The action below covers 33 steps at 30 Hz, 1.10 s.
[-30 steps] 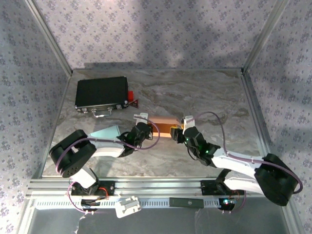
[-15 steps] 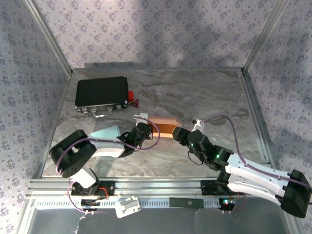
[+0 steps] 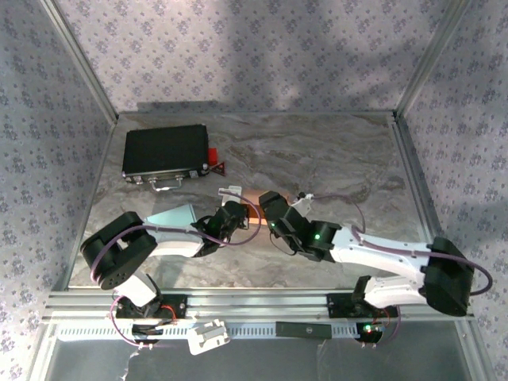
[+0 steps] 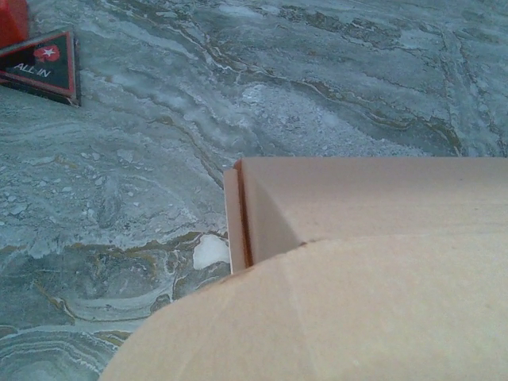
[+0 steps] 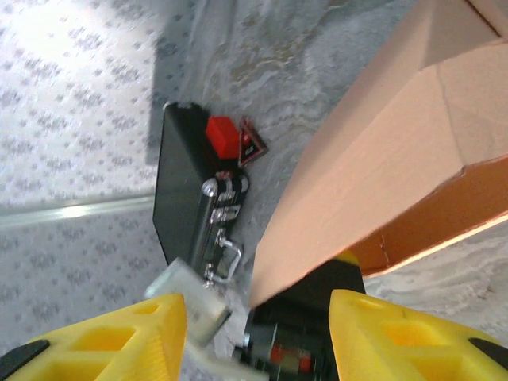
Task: Fold the paper box
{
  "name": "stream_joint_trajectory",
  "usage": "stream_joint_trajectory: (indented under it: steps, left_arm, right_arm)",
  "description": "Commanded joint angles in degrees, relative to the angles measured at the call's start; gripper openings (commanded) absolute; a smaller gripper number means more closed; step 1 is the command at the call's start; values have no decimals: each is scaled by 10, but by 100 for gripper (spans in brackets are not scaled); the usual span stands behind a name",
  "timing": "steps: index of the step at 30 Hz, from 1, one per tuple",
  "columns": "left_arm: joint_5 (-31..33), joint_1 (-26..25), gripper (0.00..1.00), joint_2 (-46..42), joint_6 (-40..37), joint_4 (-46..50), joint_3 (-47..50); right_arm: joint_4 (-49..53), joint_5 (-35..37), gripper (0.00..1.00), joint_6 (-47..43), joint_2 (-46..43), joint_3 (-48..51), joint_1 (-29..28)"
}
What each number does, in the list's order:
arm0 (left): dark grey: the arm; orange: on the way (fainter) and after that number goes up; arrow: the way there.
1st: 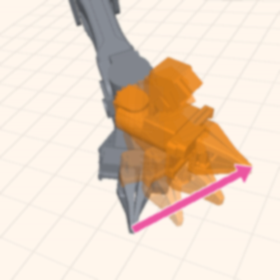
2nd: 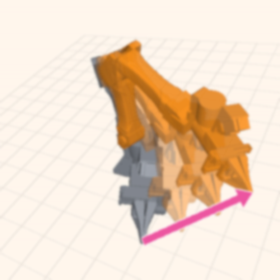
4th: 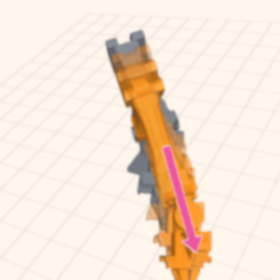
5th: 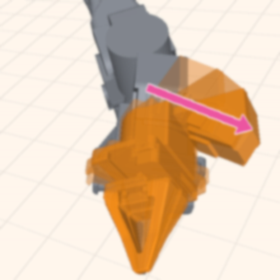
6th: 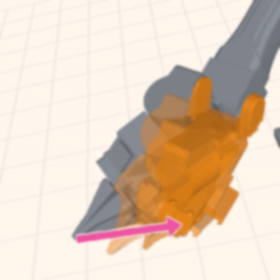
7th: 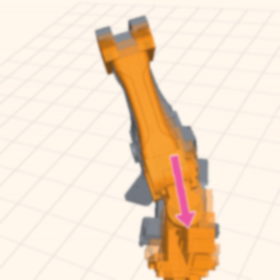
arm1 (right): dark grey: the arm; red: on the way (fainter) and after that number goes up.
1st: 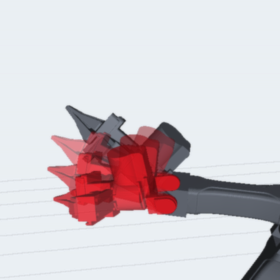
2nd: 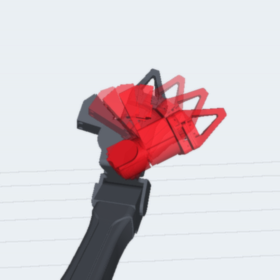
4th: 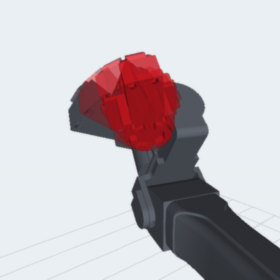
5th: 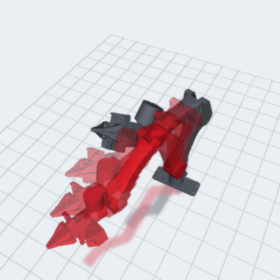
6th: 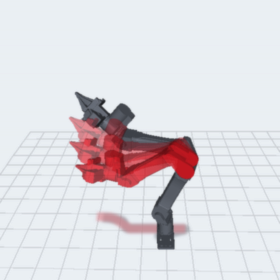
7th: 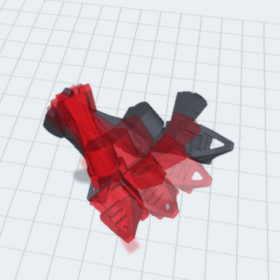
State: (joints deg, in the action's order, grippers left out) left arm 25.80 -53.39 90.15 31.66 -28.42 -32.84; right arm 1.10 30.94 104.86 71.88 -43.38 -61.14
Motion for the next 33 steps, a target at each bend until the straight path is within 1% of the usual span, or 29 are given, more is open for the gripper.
stream_joint_trajectory:
  steps: [1, 4, 6, 9, 11, 12, 18, 19, 20, 21, 22, 23, 24, 27, 29, 30, 32, 33]
  left_arm:
    - [4, -4, 0, -1, 13, 24, -5]
    - [4, -5, 0, -5, 11, 23, -5]
    - [4, -6, 0, -7, 11, 23, -4]
    - [6, -8, 0, -9, 10, 26, -6]
    - [7, -9, 0, -6, 10, 28, -8]
    - [7, -9, 0, -5, 10, 29, -8]
    - [11, -14, 1, -13, 15, 37, -10]
    - [13, -16, 10, -20, 17, 44, -10]
    - [17, -20, 22, -33, 20, 54, -9]
    - [25, -26, 31, -45, 22, 68, -9]
    - [49, -35, 40, -61, 27, 97, -13]
    - [69, -44, 45, -79, 39, 132, -17]
    - [87, -48, 47, -97, 47, 160, -17]
    - [83, -66, 49, -172, 72, 200, 1]
    - [88, -87, 50, -230, 96, 251, 3]
    - [90, -96, 52, -256, 107, 275, 2]
    - [75, -99, 56, -308, 133, 332, -8]
    - [72, -99, 57, -327, 140, 366, -19]
  right_arm:
    - [-53, -8, 51, 91, 26, 21, 11]
    - [-75, -2, 51, 97, 37, 27, 18]
    - [-98, -5, 46, 95, 46, 34, 27]
    - [-131, -19, 37, 96, 64, 37, 41]
    - [-146, -36, 28, 97, 77, 37, 49]
    - [-153, -42, 25, 97, 83, 37, 50]
    - [-161, -48, 3, 112, 92, 50, 51]
    - [-157, -49, 1, 112, 89, 52, 53]
    - [-153, -51, 0, 112, 87, 55, 55]
    - [-150, -54, 0, 111, 84, 59, 58]
    - [-147, -58, 0, 110, 81, 62, 60]
    - [-146, -62, 0, 108, 79, 66, 63]
    - [-146, -66, 0, 107, 78, 69, 65]
    - [-151, -73, 0, 96, 72, 79, 71]
    - [-145, -86, 0, 90, 68, 83, 76]
    - [-147, -92, 0, 85, 67, 87, 79]
    - [-150, -110, 0, 70, 61, 96, 85]
    - [-151, -118, 0, 62, 58, 103, 89]
